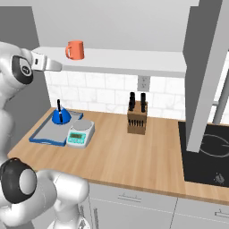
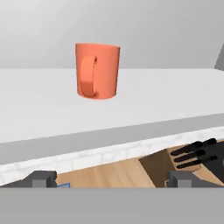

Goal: Pick the kettle from the counter and place it on the tray. Then pick the mug from the cabinet and place it on the tray. Then close the cabinet doors.

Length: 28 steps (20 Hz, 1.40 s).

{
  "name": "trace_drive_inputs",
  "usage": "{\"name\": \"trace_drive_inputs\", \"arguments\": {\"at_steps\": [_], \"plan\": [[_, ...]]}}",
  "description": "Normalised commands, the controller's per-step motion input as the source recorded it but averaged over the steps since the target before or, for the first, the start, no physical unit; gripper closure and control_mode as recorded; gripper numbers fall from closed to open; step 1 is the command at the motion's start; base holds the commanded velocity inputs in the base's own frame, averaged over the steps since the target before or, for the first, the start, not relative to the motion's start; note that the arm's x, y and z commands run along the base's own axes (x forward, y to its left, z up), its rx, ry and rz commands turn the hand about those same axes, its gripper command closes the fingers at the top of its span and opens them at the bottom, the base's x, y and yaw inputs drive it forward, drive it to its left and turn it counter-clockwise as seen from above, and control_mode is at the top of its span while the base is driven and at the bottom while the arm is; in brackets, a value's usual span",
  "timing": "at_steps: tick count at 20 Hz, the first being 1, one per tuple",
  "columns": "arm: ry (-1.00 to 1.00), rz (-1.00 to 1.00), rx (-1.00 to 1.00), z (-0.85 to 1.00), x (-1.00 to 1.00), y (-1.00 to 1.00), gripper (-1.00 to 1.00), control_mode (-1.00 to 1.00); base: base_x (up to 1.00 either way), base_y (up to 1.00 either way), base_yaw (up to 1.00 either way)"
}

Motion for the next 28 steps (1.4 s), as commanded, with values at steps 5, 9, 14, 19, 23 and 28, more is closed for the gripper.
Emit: {"name": "trace_drive_inputs", "arguments": {"at_steps": [5,9,14,19,23,28], "plan": [[0.00,-0.06,0.00,0.23,0.53,-0.19,-1.00,-1.00,0.00,0.00,0.00],[0.00,0.00,0.00,0.22,0.53,-0.13,-1.00,-1.00,0.00,0.00,0.00],[0.04,0.00,0.00,0.18,0.42,-0.01,-1.00,-1.00,0.00,0.00,0.00],[0.20,-0.01,0.00,0.01,0.31,0.00,-1.00,-1.00,0.00,0.00,0.00],[0.07,-0.02,0.00,0.00,0.37,0.00,-1.00,-1.00,0.00,0.00,0.00],[-0.01,-0.05,0.00,-0.03,0.24,0.04,-1.00,-1.00,0.00,0.00,0.00]]}}
